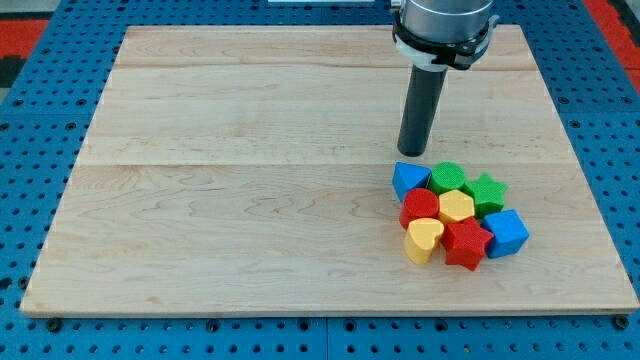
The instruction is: Move your arm to the center right
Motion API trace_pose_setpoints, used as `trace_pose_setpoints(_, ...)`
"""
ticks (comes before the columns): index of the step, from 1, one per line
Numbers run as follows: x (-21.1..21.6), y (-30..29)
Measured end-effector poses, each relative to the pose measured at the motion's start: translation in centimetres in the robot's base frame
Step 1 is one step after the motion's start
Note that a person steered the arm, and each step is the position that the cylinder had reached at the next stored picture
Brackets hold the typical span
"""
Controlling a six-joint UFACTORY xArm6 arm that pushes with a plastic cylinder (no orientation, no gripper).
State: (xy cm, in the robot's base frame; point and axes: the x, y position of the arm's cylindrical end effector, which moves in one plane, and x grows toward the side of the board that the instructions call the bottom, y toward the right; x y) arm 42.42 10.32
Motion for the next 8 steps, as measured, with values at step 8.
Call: trace_pose_setpoints(8, -0.6, 9.3)
